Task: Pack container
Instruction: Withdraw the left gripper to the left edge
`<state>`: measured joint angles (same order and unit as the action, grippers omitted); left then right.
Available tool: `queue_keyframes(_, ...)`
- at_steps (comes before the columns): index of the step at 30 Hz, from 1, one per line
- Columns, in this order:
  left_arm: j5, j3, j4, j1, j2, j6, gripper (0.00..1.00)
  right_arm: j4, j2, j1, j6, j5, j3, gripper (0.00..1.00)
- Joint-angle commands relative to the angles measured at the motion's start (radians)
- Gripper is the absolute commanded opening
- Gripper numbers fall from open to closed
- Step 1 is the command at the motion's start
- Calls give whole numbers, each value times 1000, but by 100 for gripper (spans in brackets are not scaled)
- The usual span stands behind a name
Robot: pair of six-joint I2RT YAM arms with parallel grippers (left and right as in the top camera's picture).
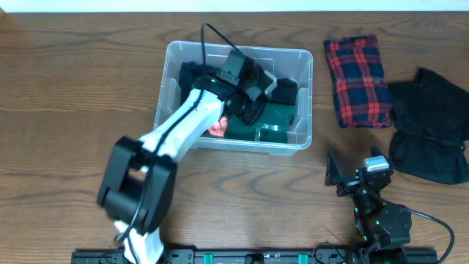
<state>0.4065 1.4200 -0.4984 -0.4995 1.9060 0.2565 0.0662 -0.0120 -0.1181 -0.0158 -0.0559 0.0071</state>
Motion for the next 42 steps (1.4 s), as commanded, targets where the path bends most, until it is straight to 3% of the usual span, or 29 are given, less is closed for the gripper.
queue_keyframes(1,-61,38,34,1,-169,-27,15,4,5,-8,-16,0,-2,99)
queue_keyframes(4,-227,38,40,5,-270,-27,17,4,5,-8,-16,-1,-2,99)
queue_keyframes(6,-374,38,32,14,-323,-27,32,4,5,-8,-16,0,-2,99)
queue_keyframes(10,-671,38,20,66,-383,-62,34,4,5,-8,-16,0,-2,99)
queue_keyframes(15,-857,37,2,200,-399,-128,80,4,5,-8,-16,0,-2,99)
queue_keyframes(17,-861,37,-15,267,-398,-169,91,4,5,-8,-16,-1,-2,99)
queue_keyframes(20,-861,36,-41,385,-398,-253,99,4,5,-8,-16,0,-2,98)
queue_keyframes(23,-861,33,-67,504,-397,-318,98,4,5,-8,-16,0,-2,99)
queue_keyframes(30,-861,22,-110,709,-397,-322,98,4,5,-8,-16,0,-2,99)
queue_keyframes(42,-860,22,-111,792,-397,-322,98,4,5,-7,-24,9,-2,99)
